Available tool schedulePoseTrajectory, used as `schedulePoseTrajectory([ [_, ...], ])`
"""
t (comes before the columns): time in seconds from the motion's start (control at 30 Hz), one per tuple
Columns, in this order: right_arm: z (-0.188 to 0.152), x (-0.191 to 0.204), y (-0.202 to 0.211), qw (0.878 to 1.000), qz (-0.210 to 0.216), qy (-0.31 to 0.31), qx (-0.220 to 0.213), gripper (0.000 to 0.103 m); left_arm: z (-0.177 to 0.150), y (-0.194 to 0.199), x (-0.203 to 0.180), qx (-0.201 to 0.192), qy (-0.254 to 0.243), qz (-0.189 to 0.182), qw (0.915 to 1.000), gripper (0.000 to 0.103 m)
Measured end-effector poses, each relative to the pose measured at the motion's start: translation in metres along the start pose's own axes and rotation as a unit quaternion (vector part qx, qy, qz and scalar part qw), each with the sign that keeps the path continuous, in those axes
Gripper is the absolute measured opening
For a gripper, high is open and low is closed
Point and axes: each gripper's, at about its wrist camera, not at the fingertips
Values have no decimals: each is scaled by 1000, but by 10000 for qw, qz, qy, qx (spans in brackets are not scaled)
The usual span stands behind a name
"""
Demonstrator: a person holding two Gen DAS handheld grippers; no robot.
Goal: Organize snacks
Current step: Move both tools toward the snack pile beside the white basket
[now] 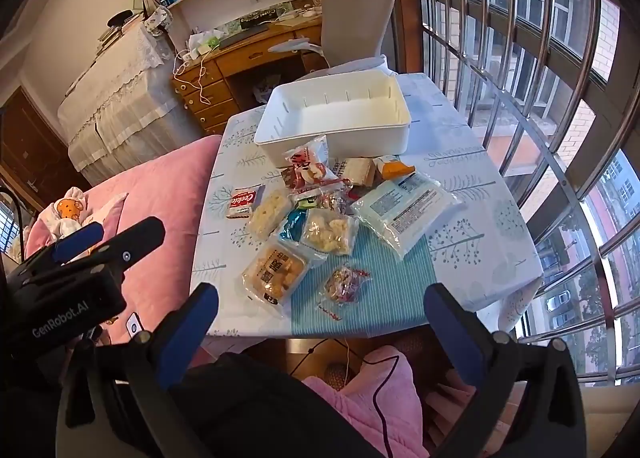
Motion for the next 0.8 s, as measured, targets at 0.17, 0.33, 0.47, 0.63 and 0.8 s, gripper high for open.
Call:
schedulePoseTrajectory([
  [0.17,0,5,2,10000,6,2,8,103,0,7,1,-69,-88,38,9999,97],
  [0.33,0,7,3,10000,-18,-12,-30,103,-2,10,4,-127,-90,74,9999,97],
  [0.47,-5,11,9,9999,-18,-33,-100,103,-2,13,7,-157,-44,87,9998,98],
  [0.63,-5,9,12,9999,-22,-47,-157,103,-3,16,9,-135,-11,183,9997,98],
  [0.8,-5,7,10,9999,-27,-85,-139,103,-2,12,14,-15,121,132,9998,98],
])
Point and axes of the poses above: each gripper's, at about its wrist camera, not at the fingertips, and y roughly against the way its jaws point, x to its left, z to its top, and after that the axes turned 5 degrees about y, right-handed
